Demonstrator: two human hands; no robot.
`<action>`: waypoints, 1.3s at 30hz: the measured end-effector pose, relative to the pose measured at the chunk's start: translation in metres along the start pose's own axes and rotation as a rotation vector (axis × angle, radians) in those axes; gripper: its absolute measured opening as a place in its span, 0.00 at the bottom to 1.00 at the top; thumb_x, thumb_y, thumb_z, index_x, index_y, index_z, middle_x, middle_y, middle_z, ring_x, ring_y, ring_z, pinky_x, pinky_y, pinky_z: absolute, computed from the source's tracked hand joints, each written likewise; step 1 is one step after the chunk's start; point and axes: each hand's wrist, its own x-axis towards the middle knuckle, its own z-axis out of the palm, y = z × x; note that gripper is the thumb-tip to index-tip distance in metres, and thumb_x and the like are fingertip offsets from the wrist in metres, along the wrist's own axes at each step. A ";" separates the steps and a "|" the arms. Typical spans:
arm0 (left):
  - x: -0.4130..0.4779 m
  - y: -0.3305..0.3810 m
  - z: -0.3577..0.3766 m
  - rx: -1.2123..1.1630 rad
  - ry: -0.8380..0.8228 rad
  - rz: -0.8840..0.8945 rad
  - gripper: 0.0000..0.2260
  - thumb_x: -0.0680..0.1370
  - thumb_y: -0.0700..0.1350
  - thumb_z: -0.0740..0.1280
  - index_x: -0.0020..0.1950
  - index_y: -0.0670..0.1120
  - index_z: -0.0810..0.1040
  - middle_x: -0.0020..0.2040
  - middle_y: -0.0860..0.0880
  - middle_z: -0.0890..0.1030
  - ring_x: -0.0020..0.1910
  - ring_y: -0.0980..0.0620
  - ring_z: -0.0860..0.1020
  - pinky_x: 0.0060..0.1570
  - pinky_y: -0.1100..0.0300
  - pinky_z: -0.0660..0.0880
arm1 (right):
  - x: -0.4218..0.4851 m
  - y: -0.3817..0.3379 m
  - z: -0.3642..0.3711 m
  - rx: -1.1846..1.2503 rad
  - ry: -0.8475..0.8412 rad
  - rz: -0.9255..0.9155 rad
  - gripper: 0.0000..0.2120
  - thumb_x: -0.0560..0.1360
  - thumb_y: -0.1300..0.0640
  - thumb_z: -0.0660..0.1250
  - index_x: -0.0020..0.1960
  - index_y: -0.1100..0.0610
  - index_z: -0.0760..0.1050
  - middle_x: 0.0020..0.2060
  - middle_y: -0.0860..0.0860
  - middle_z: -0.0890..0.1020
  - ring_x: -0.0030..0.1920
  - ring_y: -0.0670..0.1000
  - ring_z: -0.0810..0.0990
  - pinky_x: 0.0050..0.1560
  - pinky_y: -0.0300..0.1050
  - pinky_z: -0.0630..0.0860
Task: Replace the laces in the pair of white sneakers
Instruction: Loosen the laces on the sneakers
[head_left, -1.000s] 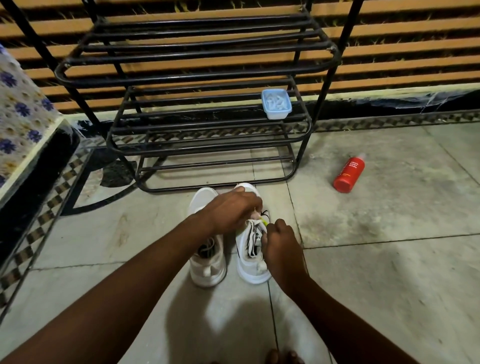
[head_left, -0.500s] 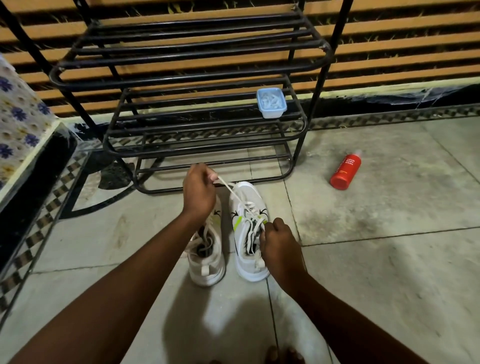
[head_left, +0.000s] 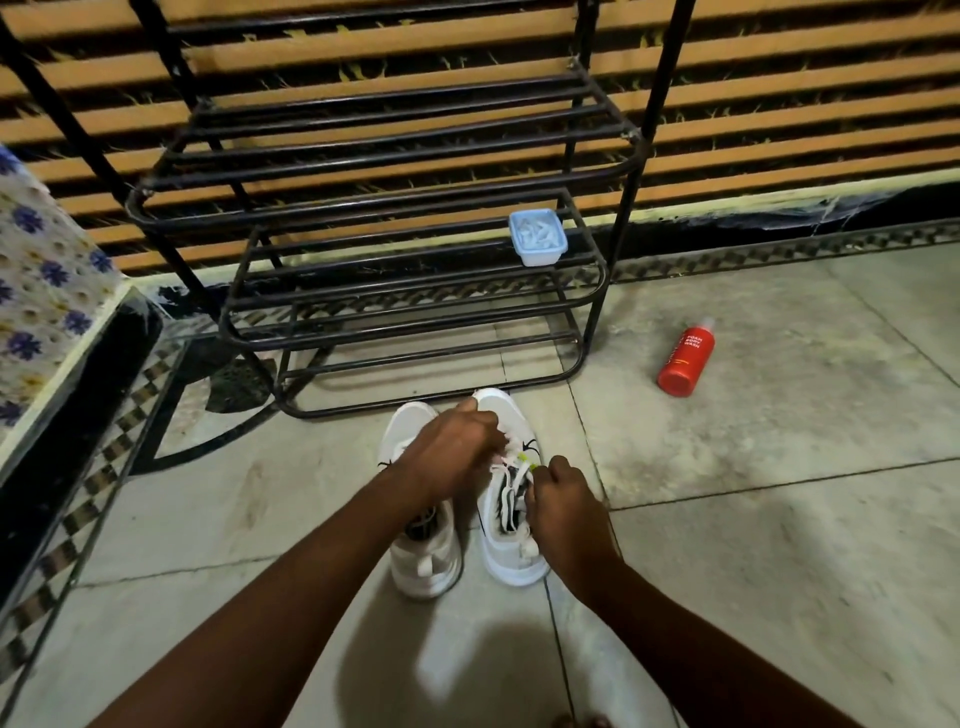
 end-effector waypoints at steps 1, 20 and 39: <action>0.000 -0.002 0.000 -0.001 0.026 -0.041 0.09 0.78 0.38 0.69 0.54 0.49 0.85 0.49 0.50 0.80 0.53 0.48 0.73 0.49 0.50 0.73 | -0.001 -0.002 -0.001 -0.010 -0.006 -0.005 0.06 0.74 0.60 0.68 0.50 0.60 0.77 0.50 0.56 0.78 0.49 0.59 0.79 0.35 0.50 0.76; -0.010 0.011 0.024 -0.753 0.278 -0.518 0.07 0.82 0.37 0.66 0.45 0.43 0.80 0.52 0.49 0.84 0.57 0.48 0.80 0.64 0.47 0.73 | 0.000 -0.004 0.004 0.041 0.066 0.004 0.05 0.75 0.59 0.69 0.45 0.61 0.77 0.46 0.58 0.77 0.44 0.61 0.79 0.31 0.50 0.75; -0.020 -0.023 -0.005 -0.642 0.028 -0.312 0.05 0.76 0.39 0.73 0.50 0.47 0.82 0.49 0.54 0.83 0.52 0.49 0.82 0.57 0.56 0.78 | 0.006 0.000 0.001 0.091 -0.026 0.046 0.12 0.81 0.53 0.59 0.59 0.58 0.75 0.57 0.55 0.73 0.57 0.58 0.76 0.48 0.50 0.75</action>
